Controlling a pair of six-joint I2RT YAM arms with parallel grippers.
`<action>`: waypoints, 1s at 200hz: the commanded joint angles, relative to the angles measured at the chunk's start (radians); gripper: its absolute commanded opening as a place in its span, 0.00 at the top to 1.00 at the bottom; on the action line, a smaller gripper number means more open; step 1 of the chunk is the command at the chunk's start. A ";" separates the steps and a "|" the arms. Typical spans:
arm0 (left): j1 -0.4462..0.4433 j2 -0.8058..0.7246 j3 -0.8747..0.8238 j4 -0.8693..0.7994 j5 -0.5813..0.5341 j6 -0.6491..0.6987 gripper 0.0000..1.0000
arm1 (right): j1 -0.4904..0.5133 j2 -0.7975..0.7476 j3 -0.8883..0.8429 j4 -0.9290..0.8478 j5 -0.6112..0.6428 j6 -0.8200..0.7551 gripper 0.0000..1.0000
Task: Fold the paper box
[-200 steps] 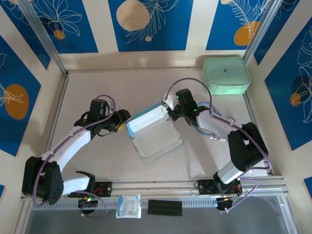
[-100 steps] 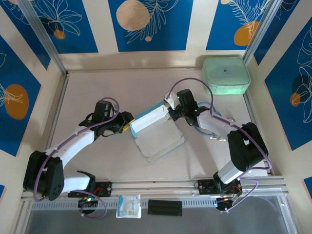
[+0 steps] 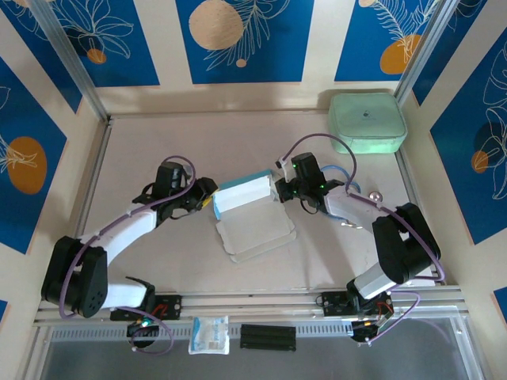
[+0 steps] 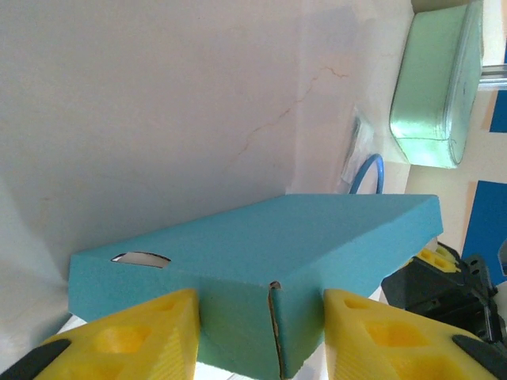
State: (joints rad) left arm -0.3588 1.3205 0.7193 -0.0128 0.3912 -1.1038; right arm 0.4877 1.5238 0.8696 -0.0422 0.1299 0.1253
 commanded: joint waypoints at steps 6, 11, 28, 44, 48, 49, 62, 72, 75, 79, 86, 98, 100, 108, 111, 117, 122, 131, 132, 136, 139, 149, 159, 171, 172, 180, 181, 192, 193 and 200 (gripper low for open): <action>-0.011 0.022 -0.033 0.028 -0.002 -0.020 0.57 | 0.000 0.002 0.039 -0.040 -0.059 0.183 0.94; -0.012 0.022 -0.035 0.030 -0.003 -0.018 0.57 | 0.001 0.004 0.041 -0.044 -0.060 0.201 0.93; -0.014 0.022 -0.038 0.032 -0.009 -0.012 0.57 | 0.002 0.016 0.056 -0.065 -0.079 0.248 0.91; -0.017 0.022 -0.040 0.037 -0.016 -0.006 0.57 | 0.017 0.028 0.056 -0.061 -0.071 0.309 0.90; -0.018 0.024 -0.041 0.037 -0.019 -0.003 0.56 | 0.022 0.031 0.052 -0.056 -0.064 0.320 0.90; -0.017 0.024 -0.041 0.037 -0.019 -0.002 0.56 | 0.023 0.032 0.052 -0.054 -0.059 0.323 0.90; -0.019 0.022 -0.042 0.040 -0.032 0.004 0.52 | 0.074 0.040 0.036 -0.044 0.039 0.349 0.90; -0.018 0.017 -0.044 0.040 -0.043 0.010 0.50 | 0.110 0.047 0.023 -0.033 0.120 0.346 0.90; -0.019 0.014 -0.044 0.039 -0.047 0.013 0.50 | 0.121 0.048 0.017 -0.030 0.146 0.345 0.90; -0.019 0.010 -0.044 0.037 -0.054 0.018 0.49 | 0.135 0.051 0.006 -0.021 0.182 0.340 0.90; -0.019 -0.002 -0.044 0.027 -0.069 0.027 0.49 | 0.152 0.050 -0.012 -0.003 0.228 0.328 0.91; -0.019 -0.026 -0.034 -0.003 -0.097 0.057 0.46 | 0.168 0.049 -0.035 0.016 0.289 0.311 0.91; -0.019 -0.030 -0.031 -0.010 -0.101 0.067 0.46 | 0.169 0.049 -0.038 0.017 0.297 0.310 0.91; -0.019 -0.049 -0.016 -0.046 -0.126 0.098 0.43 | 0.172 0.047 -0.045 0.013 0.322 0.307 0.92; -0.018 -0.057 -0.011 -0.058 -0.136 0.112 0.42 | 0.170 0.047 -0.046 0.010 0.330 0.307 0.92; -0.019 -0.074 -0.001 -0.080 -0.158 0.138 0.39 | 0.172 0.045 -0.047 0.006 0.338 0.305 0.92; -0.018 -0.090 0.004 -0.094 -0.180 0.161 0.36 | 0.173 0.045 -0.050 0.007 0.341 0.302 0.92; -0.019 -0.122 0.009 -0.118 -0.217 0.188 0.29 | 0.172 0.045 -0.053 0.011 0.338 0.297 0.92; -0.019 -0.124 0.009 -0.119 -0.221 0.192 0.28 | 0.173 0.045 -0.053 0.011 0.338 0.296 0.92; -0.019 -0.139 0.010 -0.123 -0.235 0.203 0.27 | 0.173 0.045 -0.052 0.013 0.336 0.296 0.92; -0.019 -0.150 0.009 -0.124 -0.242 0.212 0.26 | 0.174 0.047 -0.052 0.012 0.333 0.297 0.92; -0.019 -0.184 0.006 -0.122 -0.261 0.237 0.24 | 0.176 0.051 -0.053 0.013 0.331 0.298 0.93; -0.026 -0.217 0.010 -0.139 -0.287 0.256 0.24 | 0.181 0.054 -0.054 0.019 0.333 0.302 0.93; -0.057 -0.258 0.018 -0.170 -0.332 0.293 0.24 | 0.182 0.058 -0.054 0.021 0.331 0.308 0.93; -0.061 -0.261 0.019 -0.173 -0.336 0.297 0.24 | 0.182 0.058 -0.054 0.021 0.332 0.308 0.93; -0.099 -0.289 0.025 -0.205 -0.392 0.316 0.26 | 0.182 0.058 -0.049 0.020 0.328 0.311 0.93; -0.106 -0.293 0.025 -0.209 -0.402 0.317 0.27 | 0.182 0.058 -0.048 0.020 0.327 0.311 0.93; -0.187 -0.322 0.031 -0.243 -0.499 0.334 0.33 | 0.184 0.058 -0.040 0.015 0.324 0.316 0.93; -0.195 -0.323 0.031 -0.245 -0.507 0.335 0.33 | 0.184 0.058 -0.039 0.014 0.324 0.316 0.93; -0.252 -0.331 0.029 -0.254 -0.559 0.335 0.37 | 0.186 0.056 -0.034 0.011 0.320 0.322 0.93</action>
State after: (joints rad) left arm -0.4728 1.0378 0.7158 -0.1741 0.0368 -0.8494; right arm 0.6605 1.5536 0.8482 0.0307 0.4644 0.4179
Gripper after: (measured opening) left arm 0.675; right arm 0.074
